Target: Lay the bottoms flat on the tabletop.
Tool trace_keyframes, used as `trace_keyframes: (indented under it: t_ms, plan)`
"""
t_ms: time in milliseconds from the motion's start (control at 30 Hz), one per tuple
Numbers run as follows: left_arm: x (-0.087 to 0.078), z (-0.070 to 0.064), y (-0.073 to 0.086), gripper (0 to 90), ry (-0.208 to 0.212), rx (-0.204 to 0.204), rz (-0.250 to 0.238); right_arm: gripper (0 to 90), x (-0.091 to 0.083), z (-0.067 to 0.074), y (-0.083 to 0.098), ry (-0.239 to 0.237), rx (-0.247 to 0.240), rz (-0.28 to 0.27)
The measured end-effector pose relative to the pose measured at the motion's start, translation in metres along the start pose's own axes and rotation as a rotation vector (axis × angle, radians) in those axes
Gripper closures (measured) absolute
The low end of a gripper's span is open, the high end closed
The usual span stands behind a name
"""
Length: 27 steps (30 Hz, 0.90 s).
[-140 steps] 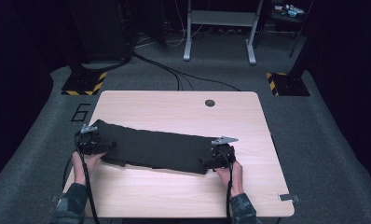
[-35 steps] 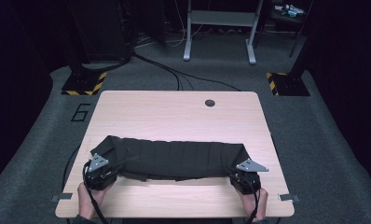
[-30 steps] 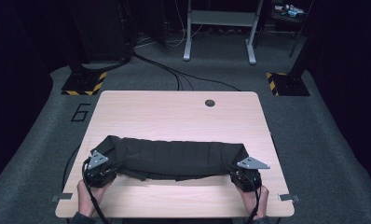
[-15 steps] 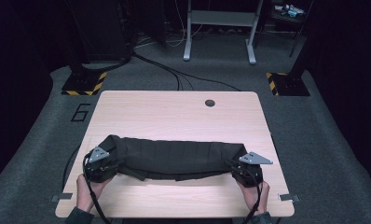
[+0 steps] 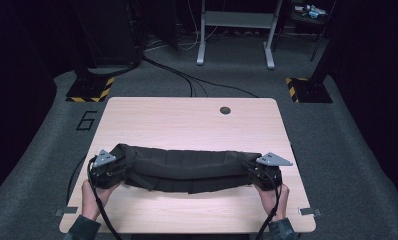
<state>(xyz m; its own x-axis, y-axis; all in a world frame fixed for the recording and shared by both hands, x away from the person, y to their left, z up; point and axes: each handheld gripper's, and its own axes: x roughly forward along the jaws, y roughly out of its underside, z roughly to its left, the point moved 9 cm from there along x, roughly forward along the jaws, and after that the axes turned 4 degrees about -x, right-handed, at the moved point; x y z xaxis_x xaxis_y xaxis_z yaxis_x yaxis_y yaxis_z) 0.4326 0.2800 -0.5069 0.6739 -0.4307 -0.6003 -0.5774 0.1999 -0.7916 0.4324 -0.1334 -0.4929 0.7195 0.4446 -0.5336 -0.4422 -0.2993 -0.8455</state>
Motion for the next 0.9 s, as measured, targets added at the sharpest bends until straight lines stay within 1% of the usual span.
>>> trace_keyframes:
  t_ms: [100, 133, 300, 467, 533, 633, 667, 700, 733, 833, 867, 900]
  plan:
    - [0.001, 0.001, -0.013, 76.7, -0.009, 0.012, -0.012, 81.5, 0.003, -0.005, -0.010, 0.008, -0.009, 0.001]
    - [0.001, 0.002, -0.016, 76.8, -0.010, 0.021, -0.011, 81.5, 0.005, -0.008, -0.013, 0.009, -0.005, 0.000]
    - [0.006, 0.008, -0.037, 77.0, -0.007, 0.018, -0.029, 81.6, 0.013, -0.018, -0.024, 0.016, -0.003, 0.006]
    - [0.015, 0.016, -0.052, 77.0, -0.015, 0.021, -0.025, 81.6, 0.021, -0.028, -0.034, 0.019, 0.009, 0.022]
    - [0.021, 0.020, -0.058, 76.9, -0.022, 0.017, -0.023, 81.6, 0.026, -0.032, -0.038, 0.021, 0.012, 0.031]
    - [0.029, 0.026, -0.066, 76.8, -0.016, 0.003, -0.012, 81.5, 0.035, -0.039, -0.045, 0.027, 0.017, 0.054]
    - [0.032, 0.027, -0.068, 76.8, -0.020, 0.002, -0.010, 81.5, 0.039, -0.043, -0.048, 0.031, 0.019, 0.065]
    - [0.035, 0.029, -0.070, 76.7, -0.023, -0.004, -0.008, 81.4, 0.042, -0.045, -0.051, 0.030, 0.018, 0.065]
    - [0.039, 0.031, -0.073, 76.7, -0.026, -0.004, -0.008, 81.4, 0.046, -0.047, -0.053, 0.034, 0.022, 0.075]
    - [0.052, 0.037, -0.078, 76.1, -0.042, -0.005, 0.015, 80.9, 0.059, -0.056, -0.058, 0.043, 0.033, 0.108]
    - [0.056, 0.040, -0.079, 75.8, -0.047, -0.010, 0.026, 80.7, 0.065, -0.060, -0.059, 0.046, 0.033, 0.116]
    - [0.061, 0.043, -0.080, 74.9, -0.051, -0.021, 0.025, 80.3, 0.070, -0.063, -0.061, 0.048, 0.039, 0.123]
